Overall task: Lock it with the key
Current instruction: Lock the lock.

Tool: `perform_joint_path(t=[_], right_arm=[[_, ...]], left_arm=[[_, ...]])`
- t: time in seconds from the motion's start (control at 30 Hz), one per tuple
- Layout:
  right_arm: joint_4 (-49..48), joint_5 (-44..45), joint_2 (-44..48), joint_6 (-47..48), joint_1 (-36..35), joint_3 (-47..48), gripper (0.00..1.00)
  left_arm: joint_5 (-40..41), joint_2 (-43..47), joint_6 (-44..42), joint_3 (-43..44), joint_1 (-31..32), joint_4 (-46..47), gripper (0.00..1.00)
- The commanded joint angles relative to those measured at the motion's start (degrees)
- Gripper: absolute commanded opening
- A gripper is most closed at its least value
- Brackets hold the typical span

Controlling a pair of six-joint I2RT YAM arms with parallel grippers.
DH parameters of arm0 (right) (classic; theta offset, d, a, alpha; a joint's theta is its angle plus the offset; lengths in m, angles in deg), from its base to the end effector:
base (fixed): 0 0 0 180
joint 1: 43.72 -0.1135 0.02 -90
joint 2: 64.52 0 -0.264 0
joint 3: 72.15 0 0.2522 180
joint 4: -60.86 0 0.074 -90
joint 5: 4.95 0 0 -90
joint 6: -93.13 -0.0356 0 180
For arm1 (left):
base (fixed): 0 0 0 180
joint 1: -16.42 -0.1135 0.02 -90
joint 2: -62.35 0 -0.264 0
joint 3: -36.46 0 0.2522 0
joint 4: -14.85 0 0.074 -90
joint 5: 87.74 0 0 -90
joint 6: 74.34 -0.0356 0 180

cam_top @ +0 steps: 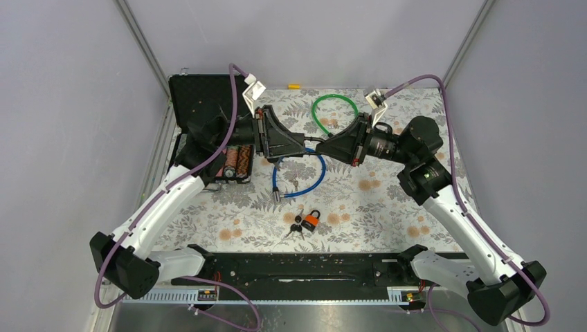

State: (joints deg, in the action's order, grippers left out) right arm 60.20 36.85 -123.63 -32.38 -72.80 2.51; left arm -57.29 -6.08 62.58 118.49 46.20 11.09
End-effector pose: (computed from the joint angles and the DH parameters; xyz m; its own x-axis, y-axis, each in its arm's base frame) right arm 0.1805 0.1307 0.4349 -0.3530 0.2467 -0.9025 -0.9147 0.1122 0.3884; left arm 0.2093 -0.1552 0.4340 -0.6210 -0.0711 -0.7806 0.7838 -0.0497 -0.6190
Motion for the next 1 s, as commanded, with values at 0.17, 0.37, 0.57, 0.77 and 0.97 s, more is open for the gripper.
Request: perform_joint_path(t=[0.17, 0.37, 0.57, 0.77, 0.97], right_arm=[[0.3, 11.0, -0.9, 4.9, -3.7, 2.0, 0.00], [-0.9, 10.0, -3.7, 4.5, -6.1, 3.1, 0.00], [-1.8, 10.2, -6.2, 4.3, -8.9, 4.5, 0.00], [-1.6, 7.1, -8.2, 3.3, -10.3, 6.9, 0.00], [-4.2, 4.0, -9.5, 0.2, -11.0, 6.4, 0.00]], left_arm=[[3.1, -3.6, -1.1, 5.4, 6.7, 0.9, 0.00], [5.3, -5.7, 0.2, 4.0, 8.4, 2.7, 0.00], [5.1, -7.9, 0.3, 4.9, 9.4, 2.3, 0.00], [5.5, -8.4, -0.2, 4.5, 9.9, 1.7, 0.00], [5.2, -8.3, -1.0, 5.0, 9.7, 1.9, 0.00]])
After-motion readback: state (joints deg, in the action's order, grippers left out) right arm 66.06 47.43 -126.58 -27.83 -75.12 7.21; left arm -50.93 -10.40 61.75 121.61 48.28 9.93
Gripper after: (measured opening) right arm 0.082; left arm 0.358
